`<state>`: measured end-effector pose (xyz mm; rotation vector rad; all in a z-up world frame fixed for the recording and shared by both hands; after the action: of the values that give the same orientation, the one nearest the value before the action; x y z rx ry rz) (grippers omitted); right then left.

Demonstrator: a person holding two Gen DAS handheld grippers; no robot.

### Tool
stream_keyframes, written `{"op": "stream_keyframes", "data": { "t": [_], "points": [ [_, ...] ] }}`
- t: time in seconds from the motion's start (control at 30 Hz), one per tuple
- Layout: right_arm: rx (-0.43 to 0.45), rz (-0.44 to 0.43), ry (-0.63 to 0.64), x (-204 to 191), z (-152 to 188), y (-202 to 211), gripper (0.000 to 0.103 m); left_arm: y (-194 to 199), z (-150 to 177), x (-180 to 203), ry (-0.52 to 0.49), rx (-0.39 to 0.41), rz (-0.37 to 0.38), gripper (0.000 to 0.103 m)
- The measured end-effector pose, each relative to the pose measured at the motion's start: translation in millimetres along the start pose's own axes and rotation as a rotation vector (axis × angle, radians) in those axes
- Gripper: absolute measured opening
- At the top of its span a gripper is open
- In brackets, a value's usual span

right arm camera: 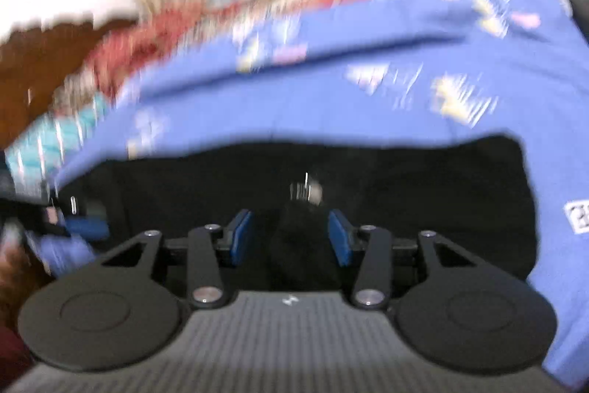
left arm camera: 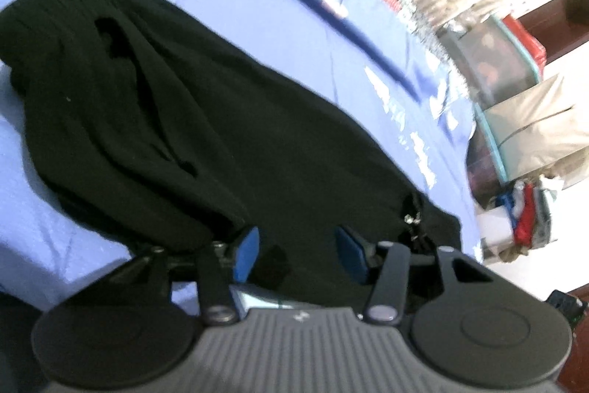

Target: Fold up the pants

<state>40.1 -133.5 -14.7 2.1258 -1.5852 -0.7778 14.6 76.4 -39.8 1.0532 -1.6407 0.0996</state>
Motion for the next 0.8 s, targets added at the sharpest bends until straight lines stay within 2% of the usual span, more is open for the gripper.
{"op": "stream_keyframes", "data": {
  "t": [0.07,0.1,0.17,0.3,0.37,0.43,0.47,0.5,0.53,0.6,0.7,0.8],
  "points": [
    [0.027,0.027,-0.084,13.7,-11.0,1.8,0.045,2.3,-2.4,0.4,-0.001,0.013,0.015,0.05],
    [0.017,0.041,-0.112,19.9,-11.6,-2.9,0.033,2.2,-3.8,-0.3,-0.001,0.014,0.015,0.05],
    [-0.048,0.075,-0.131,24.0,0.5,-15.7,0.019,-2.6,-2.7,-2.7,0.001,0.006,0.003,0.05],
    [-0.199,0.11,-0.059,15.9,43.0,-50.4,0.019,-14.9,3.7,-1.2,-0.021,-0.019,-0.01,0.049],
    [-0.189,0.115,-0.073,17.4,44.9,-53.3,0.019,-4.5,3.4,-2.9,-0.029,-0.011,-0.005,0.05],
    [-0.224,0.105,-0.102,22.7,37.0,-49.1,0.018,17.3,-2.6,-4.0,-0.037,0.034,0.015,0.051],
    [-0.218,0.126,-0.096,27.0,29.7,-42.4,0.02,33.1,-7.1,-5.3,-0.042,0.075,0.026,0.057],
    [-0.169,0.151,-0.083,30.2,19.0,-29.3,0.022,50.2,-12.7,-7.7,-0.043,0.126,0.03,0.064],
    [-0.112,0.143,-0.079,30.0,7.3,-14.1,0.022,66.9,-17.7,-12.9,-0.04,0.173,0.024,0.074],
    [-0.065,0.082,-0.102,22.5,-3.1,3.1,0.022,102.6,-29.7,-35.4,-0.004,0.287,-0.034,0.09],
    [-0.083,-0.036,-0.114,-11.4,-12.5,6.4,0.022,129.1,-42.9,-77.1,0.115,0.374,-0.088,0.092],
    [-0.186,-0.171,-0.074,-72.9,-5.1,-18.3,0.019,125.7,-56.1,-103.6,0.194,0.392,-0.085,0.096]
  ]
}}
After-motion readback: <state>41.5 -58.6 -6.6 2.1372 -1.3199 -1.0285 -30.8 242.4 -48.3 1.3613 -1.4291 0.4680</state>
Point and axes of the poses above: each gripper's, at about its wrist camera, not at the fingertips, and y roughly against the way its jaws point, x to its right, z to its underside, the point moved 10 cm from there along -y, roughly the way its jaws point, and after that the axes turned 14 degrees about z, right-handed, at the moved point
